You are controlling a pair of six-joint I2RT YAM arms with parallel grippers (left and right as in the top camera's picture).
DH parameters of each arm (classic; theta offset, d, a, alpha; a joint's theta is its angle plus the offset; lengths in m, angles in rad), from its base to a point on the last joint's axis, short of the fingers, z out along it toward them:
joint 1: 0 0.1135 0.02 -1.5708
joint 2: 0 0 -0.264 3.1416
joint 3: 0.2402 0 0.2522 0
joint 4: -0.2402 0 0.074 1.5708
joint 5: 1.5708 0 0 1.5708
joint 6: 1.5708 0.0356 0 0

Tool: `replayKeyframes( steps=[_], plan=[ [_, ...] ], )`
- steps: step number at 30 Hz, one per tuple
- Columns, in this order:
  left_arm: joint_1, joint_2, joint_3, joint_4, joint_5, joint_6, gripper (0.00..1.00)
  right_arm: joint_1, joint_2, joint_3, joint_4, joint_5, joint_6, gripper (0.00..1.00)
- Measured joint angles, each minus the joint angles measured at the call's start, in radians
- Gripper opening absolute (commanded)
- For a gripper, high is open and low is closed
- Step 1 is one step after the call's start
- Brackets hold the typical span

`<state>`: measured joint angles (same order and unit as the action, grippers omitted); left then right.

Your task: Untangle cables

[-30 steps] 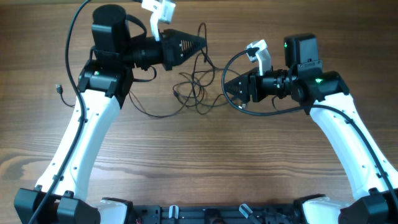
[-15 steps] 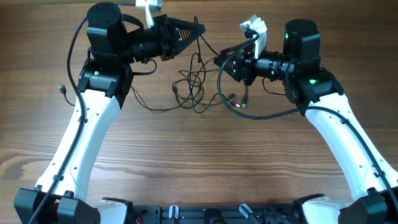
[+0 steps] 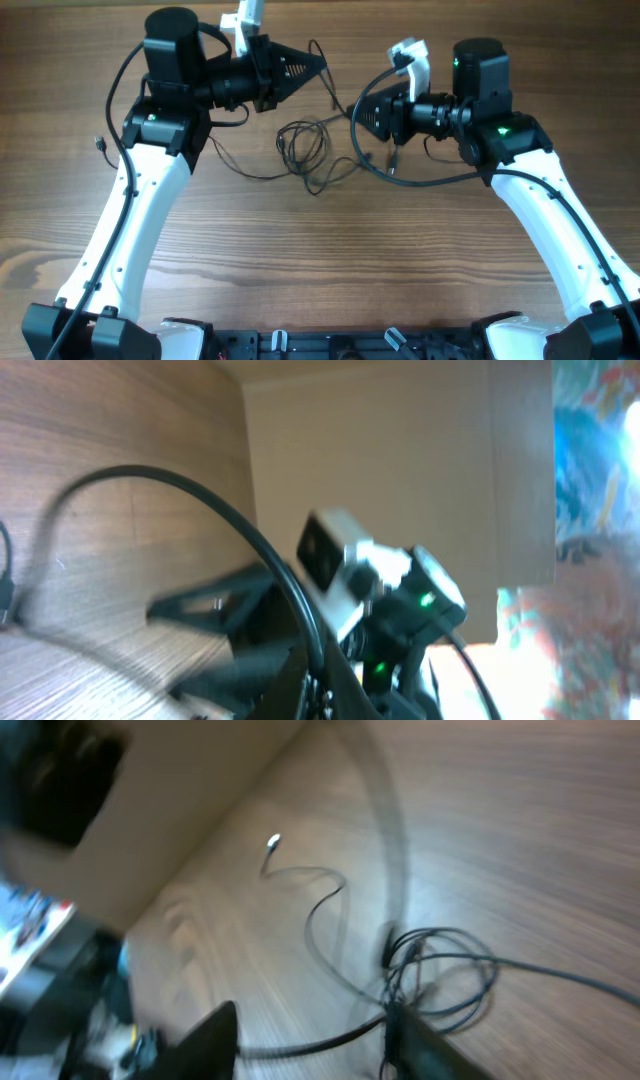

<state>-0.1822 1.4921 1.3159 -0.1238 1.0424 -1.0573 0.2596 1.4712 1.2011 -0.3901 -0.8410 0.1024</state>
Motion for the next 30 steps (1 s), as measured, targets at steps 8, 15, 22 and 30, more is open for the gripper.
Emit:
replayKeyframes(
  steps=[8, 15, 22, 30],
  plan=[
    [0.014, 0.0, 0.0, 0.005, -0.035, -0.125, 0.04, 0.031, 0.0, 0.0, 0.111, -0.121, -0.158, 0.74],
    [0.014, 0.0, 0.0, 0.005, 0.01, -0.213, 0.06, 0.107, 0.0, 0.0, 0.197, -0.027, -0.179, 0.04],
    [0.014, -0.002, 0.005, -0.153, -0.097, 0.006, 0.41, 0.112, 0.0, 0.003, -0.026, 0.383, 0.019, 0.04],
    [-0.078, 0.117, 0.01, -0.662, -0.632, 0.386, 0.43, 0.066, 0.001, 0.002, -0.201, 0.846, 0.387, 0.04]
  ],
)
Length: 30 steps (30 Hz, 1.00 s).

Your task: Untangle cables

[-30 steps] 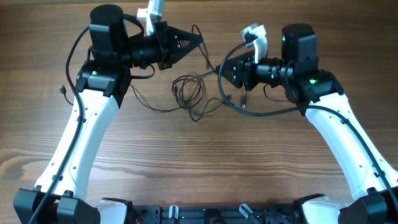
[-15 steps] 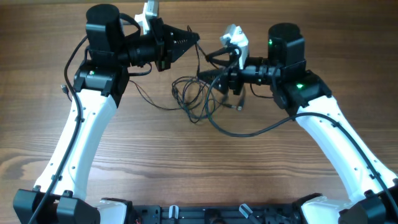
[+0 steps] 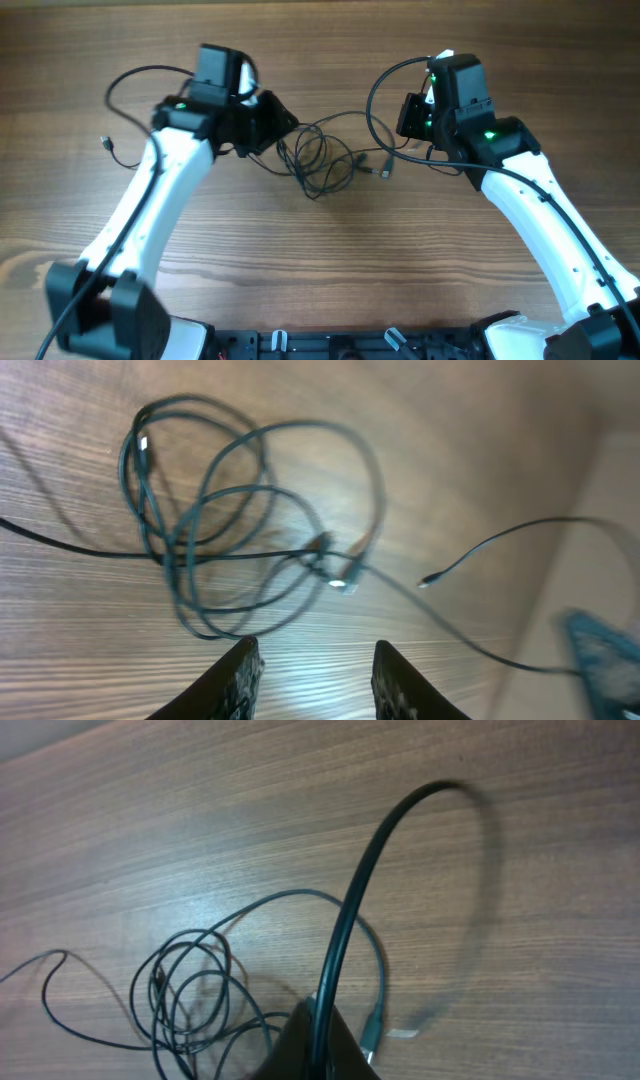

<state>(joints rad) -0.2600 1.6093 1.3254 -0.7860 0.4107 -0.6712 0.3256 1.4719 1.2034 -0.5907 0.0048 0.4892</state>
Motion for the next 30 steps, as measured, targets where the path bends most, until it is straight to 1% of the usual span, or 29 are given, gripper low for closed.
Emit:
replayKeyframes(
  steps=[5, 10, 14, 17, 19, 23, 30],
  plan=[
    [-0.08, 0.184, -0.005, -0.001, -0.051, 0.039, 0.43, 0.0, 0.0, 0.0, -0.022, -0.001, 0.019, 0.04],
    [-0.102, 0.298, -0.01, -0.004, -0.136, 0.046, 0.43, 0.0, 0.0, 0.0, -0.035, 0.0, 0.024, 0.04],
    [-0.102, 0.305, -0.01, -0.003, -0.191, 0.047, 0.44, 0.0, 0.0, 0.0, -0.038, 0.0, 0.027, 0.05],
    [-0.103, 0.305, -0.01, 0.005, -0.233, 0.049, 0.49, 0.0, 0.0, 0.0, -0.039, 0.0, 0.027, 0.04],
    [-0.108, 0.305, -0.011, 0.037, -0.255, 0.05, 0.5, 0.0, 0.0, 0.0, -0.039, -0.001, 0.027, 0.04],
    [-0.135, 0.305, -0.027, 0.122, -0.292, 0.05, 0.5, 0.0, 0.0, 0.0, -0.042, -0.001, 0.031, 0.04],
    [-0.151, 0.309, -0.038, 0.129, -0.361, 0.05, 0.49, 0.0, 0.0, 0.0, -0.046, -0.001, 0.034, 0.04]
  ],
)
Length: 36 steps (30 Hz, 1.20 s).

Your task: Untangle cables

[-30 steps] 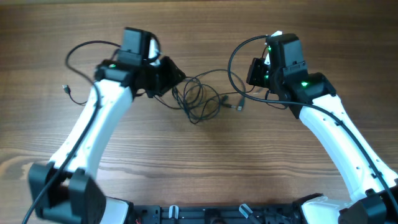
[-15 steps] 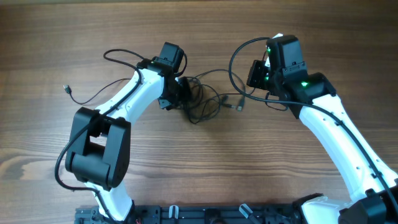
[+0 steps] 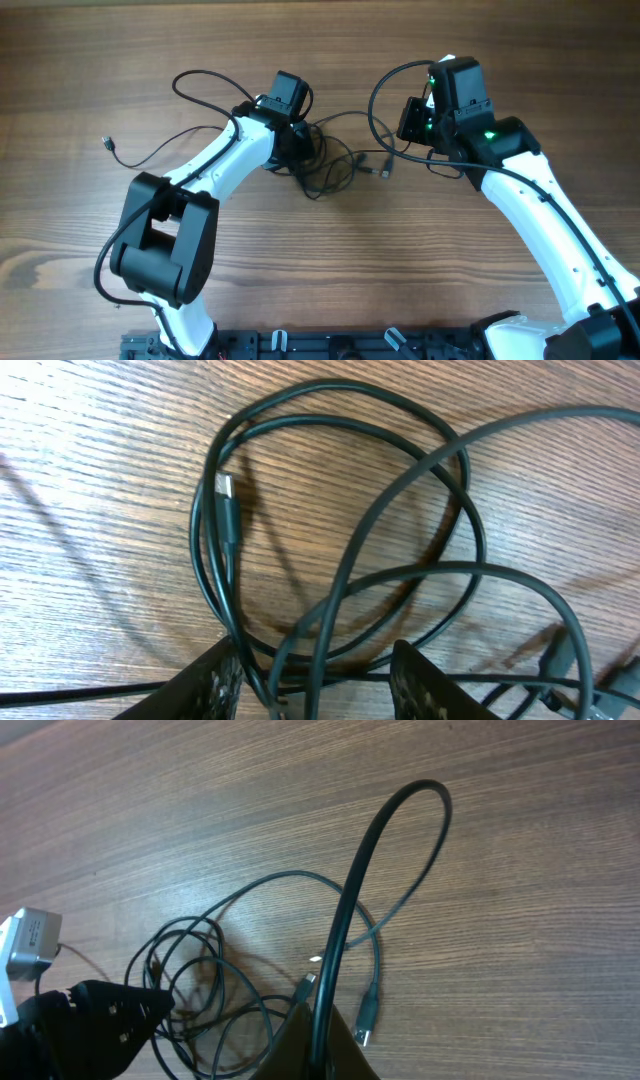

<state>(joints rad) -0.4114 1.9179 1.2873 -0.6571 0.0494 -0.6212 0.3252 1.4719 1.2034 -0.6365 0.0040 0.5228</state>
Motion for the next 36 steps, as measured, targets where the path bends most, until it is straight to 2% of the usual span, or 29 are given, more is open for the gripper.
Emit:
replayKeyframes(
  steps=[4, 6, 9, 14, 17, 20, 21, 25, 27, 32, 36],
  plan=[
    [0.0, 0.038, 0.0, 0.001, 0.0, 0.0, 0.49, 0.0, 0.0, 0.0, 0.0, 0.0, 0.001, 0.04],
    [0.0, 0.055, -0.001, 0.004, -0.004, 0.0, 0.35, 0.0, 0.0, 0.0, 0.0, 0.0, 0.001, 0.04],
    [0.0, 0.055, -0.001, 0.018, -0.008, 0.009, 0.04, 0.0, 0.0, 0.0, -0.004, 0.0, 0.001, 0.04],
    [0.007, 0.055, -0.001, -0.018, -0.007, 0.011, 0.04, -0.013, 0.0, 0.0, -0.029, 0.026, 0.0, 0.04],
    [0.061, 0.028, -0.003, -0.076, -0.006, 0.012, 0.04, -0.079, 0.0, 0.0, -0.032, 0.041, -0.021, 0.04],
    [0.195, -0.109, -0.005, -0.14, -0.007, 0.03, 0.04, -0.232, -0.003, 0.016, -0.039, 0.057, -0.061, 0.04],
    [0.252, -0.166, -0.005, -0.165, -0.008, 0.045, 0.04, -0.354, -0.012, 0.048, -0.04, 0.065, -0.074, 0.04],
    [0.476, -0.306, -0.005, -0.225, -0.021, 0.09, 0.04, -0.629, -0.045, 0.155, -0.037, 0.071, -0.101, 0.04],
    [0.603, -0.335, -0.005, -0.241, -0.026, 0.1, 0.04, -0.812, -0.068, 0.182, -0.07, 0.089, -0.054, 0.04],
    [0.851, -0.34, -0.005, -0.283, 0.012, 0.09, 0.04, -1.146, -0.05, 0.182, -0.178, 0.09, 0.088, 0.04],
    [0.862, -0.34, -0.005, -0.283, 0.181, 0.085, 0.04, -1.172, -0.037, 0.182, -0.161, -0.033, 0.105, 0.04]
  ],
)
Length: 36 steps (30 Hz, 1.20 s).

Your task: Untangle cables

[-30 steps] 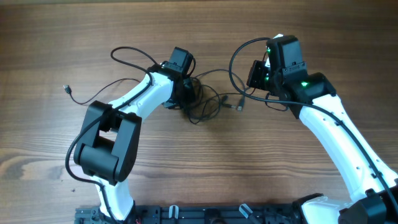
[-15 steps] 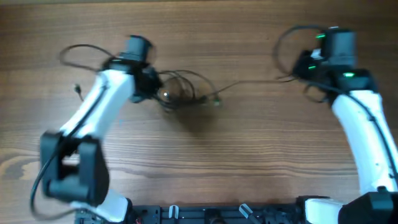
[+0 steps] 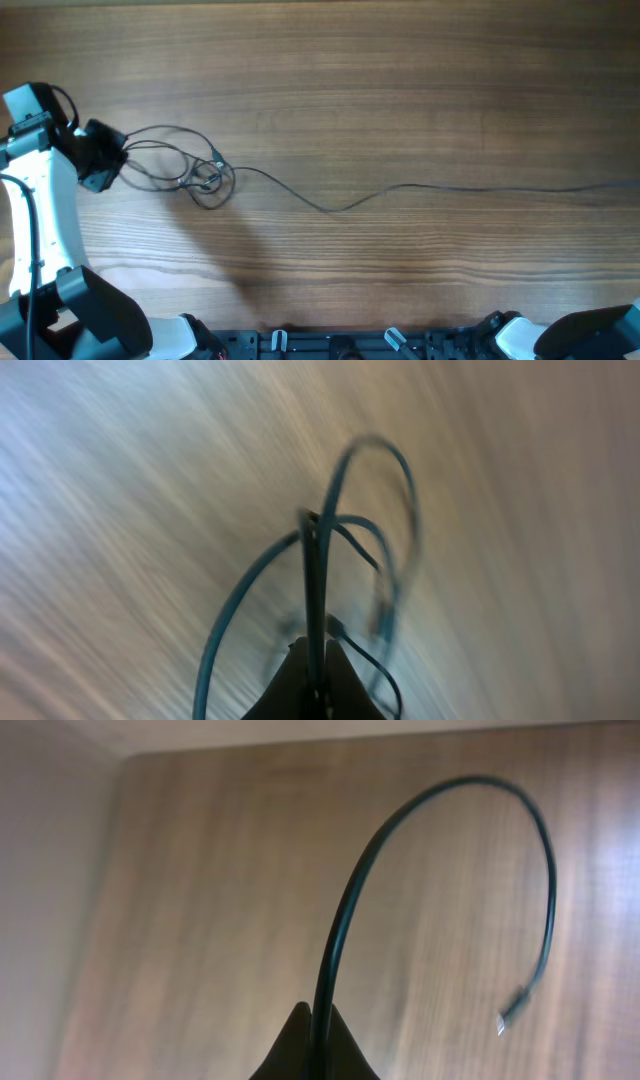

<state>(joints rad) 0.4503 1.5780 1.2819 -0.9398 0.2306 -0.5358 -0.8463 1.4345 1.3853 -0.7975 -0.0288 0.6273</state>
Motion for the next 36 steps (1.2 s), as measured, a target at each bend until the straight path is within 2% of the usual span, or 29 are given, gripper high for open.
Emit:
replayKeyframes(
  steps=[3, 4, 8, 12, 13, 15, 18, 25, 26, 27, 28, 32, 34, 36],
  plan=[
    [-0.098, 0.0, 0.0, 0.027, 0.159, 0.013, 0.04, 0.064, 0.004, 0.0, 0.101, -0.188, -0.093, 0.04],
    [-0.151, 0.0, 0.0, 0.037, 0.194, 0.025, 0.04, 0.109, 0.004, 0.0, 0.135, -0.285, -0.175, 0.04],
    [-0.375, 0.0, 0.0, 0.093, 0.271, 0.061, 0.04, 0.318, 0.004, 0.0, 0.092, -0.497, -0.418, 0.04],
    [-0.52, 0.0, 0.0, 0.136, 0.255, 0.087, 0.04, 0.613, 0.016, 0.0, -0.02, -0.521, -0.618, 0.04],
    [-0.529, 0.0, 0.0, 0.133, 0.24, 0.088, 0.04, 0.709, 0.039, 0.0, -0.061, -0.481, -0.646, 0.04],
    [-0.536, 0.0, 0.0, 0.119, 0.198, 0.09, 0.04, 0.811, 0.087, 0.002, -0.101, -0.446, -0.663, 0.04],
    [-0.536, 0.0, 0.0, 0.11, 0.148, 0.09, 0.04, 0.941, 0.204, 0.001, -0.151, -0.411, -0.642, 0.04],
    [-0.536, 0.0, 0.0, 0.11, 0.129, 0.09, 0.04, 1.085, 0.415, -0.002, -0.235, -0.39, -0.402, 0.04],
    [-0.536, 0.0, 0.0, 0.11, 0.129, 0.09, 0.04, 1.102, 0.427, -0.008, -0.235, -0.385, -0.377, 0.08],
    [-0.536, 0.0, 0.0, 0.11, 0.129, 0.09, 0.04, 1.127, 0.436, -0.034, -0.229, -0.372, -0.332, 0.16],
    [-0.536, 0.0, 0.0, 0.109, 0.128, 0.09, 0.04, 1.138, 0.436, -0.051, -0.226, -0.361, -0.308, 0.19],
    [-0.536, 0.0, 0.0, 0.109, 0.125, 0.09, 0.04, 1.169, 0.443, -0.143, -0.199, -0.325, -0.227, 0.2],
    [-0.536, 0.0, 0.0, 0.109, 0.126, 0.09, 0.04, 1.17, 0.445, -0.174, -0.172, -0.32, -0.201, 0.32],
    [-0.536, 0.0, 0.0, 0.107, 0.125, 0.09, 0.04, 1.17, 0.446, -0.218, -0.122, -0.313, -0.171, 0.33]
  ],
)
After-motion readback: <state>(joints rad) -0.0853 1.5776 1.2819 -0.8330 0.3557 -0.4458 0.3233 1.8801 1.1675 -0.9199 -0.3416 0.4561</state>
